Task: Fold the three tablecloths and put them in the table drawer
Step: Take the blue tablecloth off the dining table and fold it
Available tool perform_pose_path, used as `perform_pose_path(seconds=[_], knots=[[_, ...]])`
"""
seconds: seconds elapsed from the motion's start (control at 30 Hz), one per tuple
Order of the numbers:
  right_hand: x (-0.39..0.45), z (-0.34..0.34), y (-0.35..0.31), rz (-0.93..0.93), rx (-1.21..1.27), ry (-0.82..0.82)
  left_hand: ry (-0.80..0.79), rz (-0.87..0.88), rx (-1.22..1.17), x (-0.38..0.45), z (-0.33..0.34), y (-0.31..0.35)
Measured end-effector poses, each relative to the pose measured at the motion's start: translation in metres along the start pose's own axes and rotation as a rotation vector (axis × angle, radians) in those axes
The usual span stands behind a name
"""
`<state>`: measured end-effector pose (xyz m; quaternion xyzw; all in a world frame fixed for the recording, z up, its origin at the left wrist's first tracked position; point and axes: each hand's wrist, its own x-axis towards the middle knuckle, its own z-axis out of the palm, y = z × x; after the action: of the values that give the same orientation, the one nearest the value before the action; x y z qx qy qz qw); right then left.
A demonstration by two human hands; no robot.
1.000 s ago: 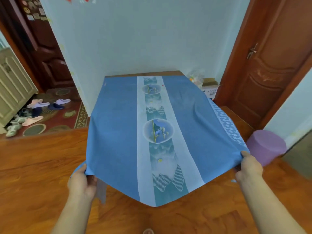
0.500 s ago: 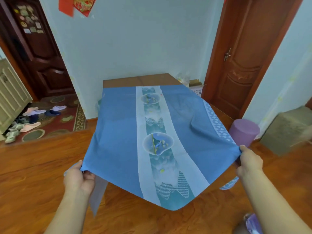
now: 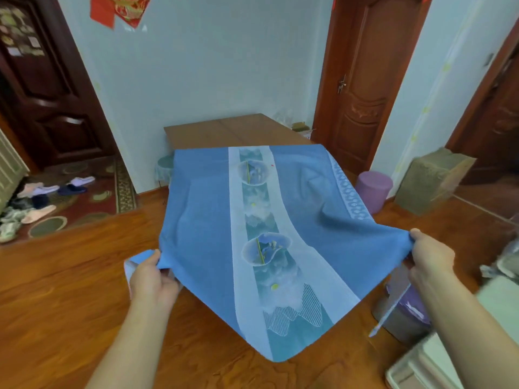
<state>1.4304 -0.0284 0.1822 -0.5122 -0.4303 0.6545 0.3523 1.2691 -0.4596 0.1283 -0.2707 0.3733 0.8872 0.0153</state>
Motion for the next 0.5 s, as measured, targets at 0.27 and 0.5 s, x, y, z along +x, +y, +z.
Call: perform_pose_path(seconds=[0.27, 0.5], knots=[[-0.080, -0.026, -0.146, -0.261, -0.260, -0.245, -0.236, 0.260, 0.084, -0.070, 0.097, 0.132], [-0.154, -0.108, -0.292, -0.451, 0.011, -0.311, -0.461, 0.389, 0.098, -0.234, 0.183, 0.195]])
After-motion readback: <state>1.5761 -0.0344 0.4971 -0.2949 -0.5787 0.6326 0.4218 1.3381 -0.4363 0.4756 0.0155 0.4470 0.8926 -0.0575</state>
